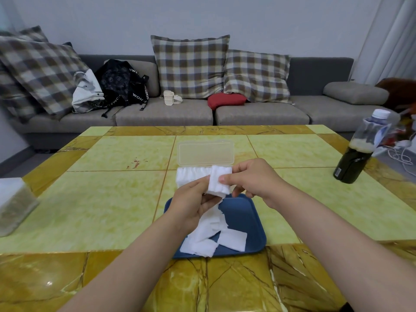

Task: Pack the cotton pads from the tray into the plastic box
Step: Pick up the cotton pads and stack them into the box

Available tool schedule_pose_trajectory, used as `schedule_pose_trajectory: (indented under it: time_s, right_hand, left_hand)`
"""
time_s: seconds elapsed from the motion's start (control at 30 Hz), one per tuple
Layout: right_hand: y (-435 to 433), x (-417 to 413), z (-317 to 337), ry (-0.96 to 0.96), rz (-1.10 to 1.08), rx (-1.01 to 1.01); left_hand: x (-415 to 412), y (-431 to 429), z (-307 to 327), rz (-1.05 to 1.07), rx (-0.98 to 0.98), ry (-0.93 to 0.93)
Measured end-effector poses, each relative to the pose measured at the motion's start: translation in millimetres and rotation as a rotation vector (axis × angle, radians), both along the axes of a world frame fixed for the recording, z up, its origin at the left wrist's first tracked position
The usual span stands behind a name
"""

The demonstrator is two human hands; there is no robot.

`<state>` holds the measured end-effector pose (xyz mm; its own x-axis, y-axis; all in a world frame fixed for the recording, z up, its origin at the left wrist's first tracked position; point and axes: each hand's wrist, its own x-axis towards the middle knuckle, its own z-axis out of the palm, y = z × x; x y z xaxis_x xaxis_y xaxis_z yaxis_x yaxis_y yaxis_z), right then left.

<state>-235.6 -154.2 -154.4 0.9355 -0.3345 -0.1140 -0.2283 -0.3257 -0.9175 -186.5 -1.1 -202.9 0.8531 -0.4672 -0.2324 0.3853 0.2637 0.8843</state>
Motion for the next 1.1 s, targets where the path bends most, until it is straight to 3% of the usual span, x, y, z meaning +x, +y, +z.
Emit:
schedule_pose_trajectory:
  time_s: [0.27,0.47,0.57,0.7,0.83,1.0,1.1]
  right_hand:
    - [4,3,-3,-0.018,-0.052,-0.055]
    - [-3,4,-8,0.005,0.046,-0.189]
    - [-7,-1,-15,0.165,0.229,-0.385]
    - [-3,-8,-36,0.47,0.505,-0.707]
    - [6,-7,-42,0.508,0.525,-0.79]
    - [1,-6,-29,0.526,0.553,-0.783]
    - [-16,-7,-13,0.419,0.463,-0.62]
  left_hand:
    - [-3,-4,2,-0.025,-0.12,0.1]
    - [3,0,0,0.044,0.058,0.005]
    - [12,9,1,0.164,0.234,-0.108]
    - [18,20,4,0.142,0.336,-0.189]
    - [22,25,3,0.108,0.339,-0.142]
    - [24,25,1,0.082,0.332,-0.121]
    - [24,25,0,0.094,0.314,-0.135]
